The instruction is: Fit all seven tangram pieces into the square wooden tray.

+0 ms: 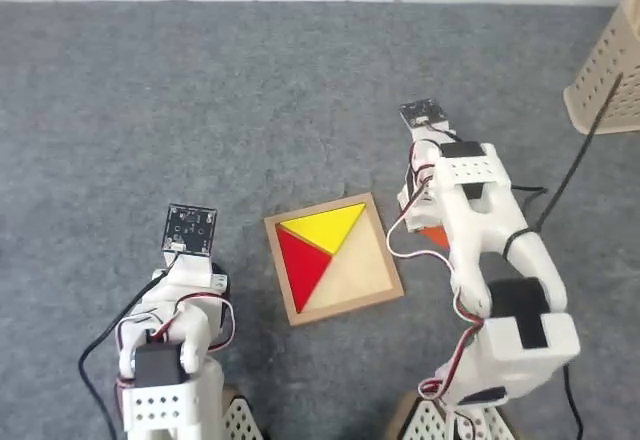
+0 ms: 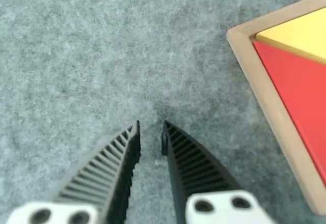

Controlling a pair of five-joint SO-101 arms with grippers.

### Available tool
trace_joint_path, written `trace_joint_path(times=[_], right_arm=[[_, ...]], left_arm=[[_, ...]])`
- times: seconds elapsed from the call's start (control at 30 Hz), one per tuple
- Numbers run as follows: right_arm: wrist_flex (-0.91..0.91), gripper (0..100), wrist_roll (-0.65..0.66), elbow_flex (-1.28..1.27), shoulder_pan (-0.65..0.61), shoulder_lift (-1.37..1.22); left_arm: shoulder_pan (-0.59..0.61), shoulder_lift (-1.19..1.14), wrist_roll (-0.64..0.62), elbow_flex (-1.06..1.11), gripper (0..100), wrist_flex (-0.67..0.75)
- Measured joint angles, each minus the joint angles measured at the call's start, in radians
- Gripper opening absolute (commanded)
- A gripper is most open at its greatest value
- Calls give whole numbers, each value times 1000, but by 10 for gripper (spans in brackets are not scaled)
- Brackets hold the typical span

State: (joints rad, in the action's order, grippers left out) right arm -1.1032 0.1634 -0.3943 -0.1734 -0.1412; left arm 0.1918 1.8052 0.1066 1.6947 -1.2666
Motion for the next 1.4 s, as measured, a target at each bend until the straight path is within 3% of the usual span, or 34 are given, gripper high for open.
trace_joint_path(times=[0.47,0.67,0.8,1.07,1.4], right_arm=[[-29,197,8,-21,-2,160],[35,169,80,-110,-103,164],[41,142,80,-110,-114,103],[29,206,49,-11,-100,-21],[-20,206,35,118,-52,-124]], left_arm=[[0,0,0,0,71,0],[0,0,0,0,71,0],[0,0,0,0,71,0],[0,0,0,0,71,0],[0,0,0,0,71,0]])
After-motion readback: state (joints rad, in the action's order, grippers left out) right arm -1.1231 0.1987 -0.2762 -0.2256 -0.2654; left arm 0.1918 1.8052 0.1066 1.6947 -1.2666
